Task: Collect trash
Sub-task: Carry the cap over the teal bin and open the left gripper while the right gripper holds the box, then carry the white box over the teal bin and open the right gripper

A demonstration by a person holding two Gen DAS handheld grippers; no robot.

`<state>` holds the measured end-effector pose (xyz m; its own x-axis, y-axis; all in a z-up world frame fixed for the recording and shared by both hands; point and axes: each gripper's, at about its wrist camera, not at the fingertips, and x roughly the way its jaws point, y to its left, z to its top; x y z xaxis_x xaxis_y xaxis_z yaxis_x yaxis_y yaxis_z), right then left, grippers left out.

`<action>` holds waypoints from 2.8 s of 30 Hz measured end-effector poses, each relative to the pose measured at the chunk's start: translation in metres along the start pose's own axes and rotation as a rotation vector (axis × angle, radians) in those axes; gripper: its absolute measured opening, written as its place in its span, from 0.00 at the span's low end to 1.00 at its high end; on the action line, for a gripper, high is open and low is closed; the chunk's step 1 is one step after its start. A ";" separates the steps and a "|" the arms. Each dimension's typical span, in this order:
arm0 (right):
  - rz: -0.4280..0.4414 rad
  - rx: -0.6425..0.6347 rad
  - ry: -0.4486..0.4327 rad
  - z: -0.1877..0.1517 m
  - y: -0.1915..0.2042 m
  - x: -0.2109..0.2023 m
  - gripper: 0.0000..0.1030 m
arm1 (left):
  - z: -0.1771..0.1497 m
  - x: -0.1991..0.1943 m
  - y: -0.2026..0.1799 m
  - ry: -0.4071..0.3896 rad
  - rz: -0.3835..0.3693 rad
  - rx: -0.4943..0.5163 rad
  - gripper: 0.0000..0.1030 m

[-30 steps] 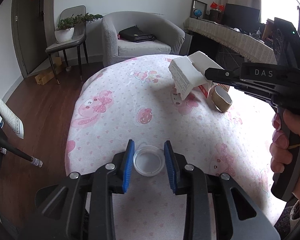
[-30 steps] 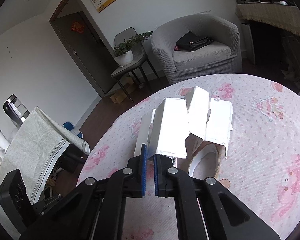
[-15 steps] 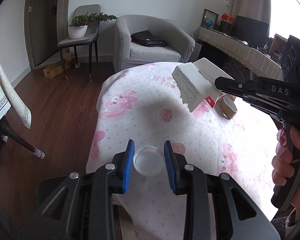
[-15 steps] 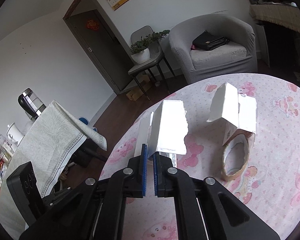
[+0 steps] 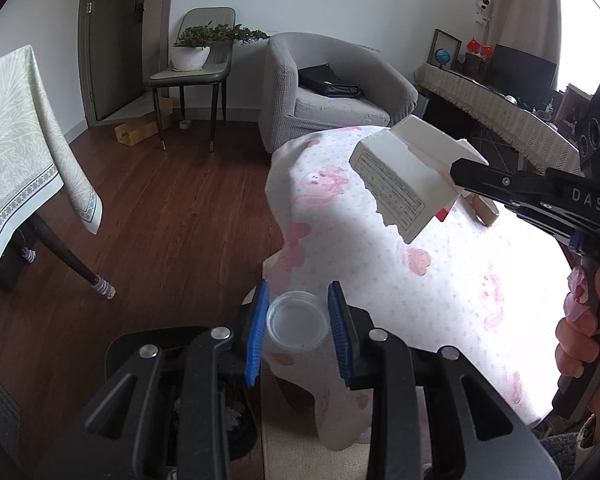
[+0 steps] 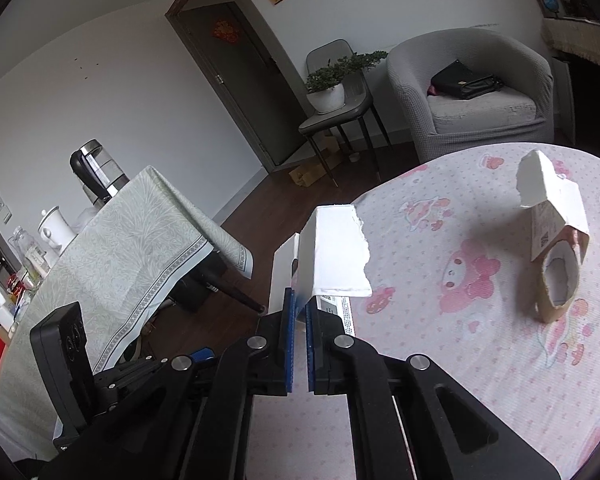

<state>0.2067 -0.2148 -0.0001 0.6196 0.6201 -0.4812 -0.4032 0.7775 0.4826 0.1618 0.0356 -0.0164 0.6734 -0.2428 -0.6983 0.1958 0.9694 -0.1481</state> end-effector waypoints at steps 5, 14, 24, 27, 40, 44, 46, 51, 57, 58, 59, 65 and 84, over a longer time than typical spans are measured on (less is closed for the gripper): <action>0.042 -0.014 0.027 -0.006 0.022 0.014 0.04 | -0.016 0.000 0.031 0.053 0.048 -0.034 0.31; 0.079 -0.050 0.070 -0.013 0.054 0.040 0.05 | -0.044 0.007 0.074 0.159 0.109 -0.069 0.31; 0.097 -0.094 0.153 -0.024 0.078 0.077 0.05 | -0.072 0.023 0.111 0.285 0.166 -0.073 0.32; 0.108 -0.101 0.169 -0.026 0.086 0.086 0.05 | -0.080 0.024 0.122 0.307 0.173 -0.076 0.32; 0.138 -0.143 0.260 -0.044 0.123 0.131 0.05 | -0.098 0.029 0.145 0.385 0.190 -0.061 0.44; 0.117 -0.152 0.301 -0.052 0.127 0.148 0.05 | -0.098 0.021 0.155 0.364 0.189 -0.076 0.52; 0.106 -0.150 0.320 -0.057 0.126 0.157 0.05 | -0.098 0.017 0.161 0.355 0.197 -0.090 0.53; 0.092 -0.161 0.352 -0.065 0.130 0.171 0.05 | -0.095 0.004 0.175 0.325 0.207 -0.119 0.56; 0.067 -0.182 0.407 -0.081 0.136 0.190 0.05 | -0.093 -0.012 0.190 0.282 0.216 -0.138 0.57; 0.065 -0.184 0.417 -0.084 0.137 0.194 0.05 | -0.093 -0.014 0.192 0.278 0.216 -0.144 0.57; 0.061 -0.189 0.431 -0.087 0.138 0.198 0.04 | -0.092 -0.016 0.195 0.274 0.214 -0.149 0.57; 0.034 -0.222 0.534 -0.109 0.141 0.221 0.05 | -0.086 -0.030 0.203 0.221 0.222 -0.177 0.57; -0.048 -0.269 0.708 -0.152 0.127 0.232 0.06 | -0.050 -0.068 0.195 0.019 0.204 -0.225 0.57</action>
<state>0.1966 0.0442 -0.1619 0.0969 0.4338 -0.8958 -0.5938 0.7475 0.2978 0.1189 0.2425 -0.0327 0.6688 -0.0434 -0.7421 -0.1063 0.9824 -0.1533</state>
